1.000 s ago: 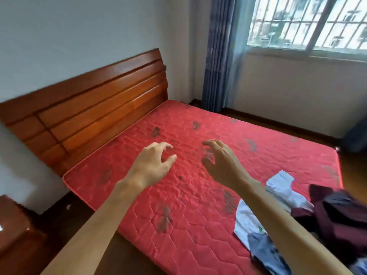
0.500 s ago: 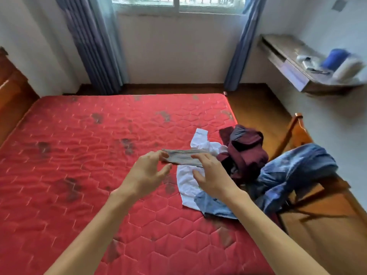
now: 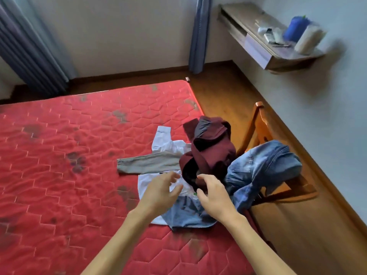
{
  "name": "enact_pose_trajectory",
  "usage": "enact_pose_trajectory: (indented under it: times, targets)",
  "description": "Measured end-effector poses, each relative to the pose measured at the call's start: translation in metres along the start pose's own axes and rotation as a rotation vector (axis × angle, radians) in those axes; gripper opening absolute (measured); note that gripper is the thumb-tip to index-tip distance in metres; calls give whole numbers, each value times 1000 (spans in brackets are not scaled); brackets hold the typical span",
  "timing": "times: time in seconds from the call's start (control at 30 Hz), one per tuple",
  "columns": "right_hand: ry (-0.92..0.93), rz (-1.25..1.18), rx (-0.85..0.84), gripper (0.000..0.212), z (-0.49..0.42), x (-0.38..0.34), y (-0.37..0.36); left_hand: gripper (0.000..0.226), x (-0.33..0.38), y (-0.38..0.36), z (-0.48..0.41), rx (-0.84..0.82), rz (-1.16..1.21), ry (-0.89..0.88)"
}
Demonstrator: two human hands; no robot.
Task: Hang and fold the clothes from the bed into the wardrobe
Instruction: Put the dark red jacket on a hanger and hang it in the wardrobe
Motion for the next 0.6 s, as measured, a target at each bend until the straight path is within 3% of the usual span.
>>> enact_pose_trajectory:
  times: [0.23, 0.37, 0.53, 0.6]
  targets:
    - [-226, -182, -86, 56, -91, 111, 1, 25, -10, -85, -137, -51, 352, 246]
    - [-344, -304, -165, 69, -136, 165, -17, 45, -36, -129, -210, -12, 477, 430]
    - [-380, -380, -276, 89, -173, 214, -45, 87, -42, -168, -277, -99, 689, 560]
    - [-375, -400, -301, 96, -179, 226, -56, 75, -51, -179, -290, -90, 636, 606]
Point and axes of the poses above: each hand's wrist, its own z-axis away from the middle knuckle, its own y-axis out of the back of the hand, x = y × z, the point moved 2 cm from there along -z, towards the middle knuckle, and after that the axes turned 12 degrees about -x, right-handed, at the moved point
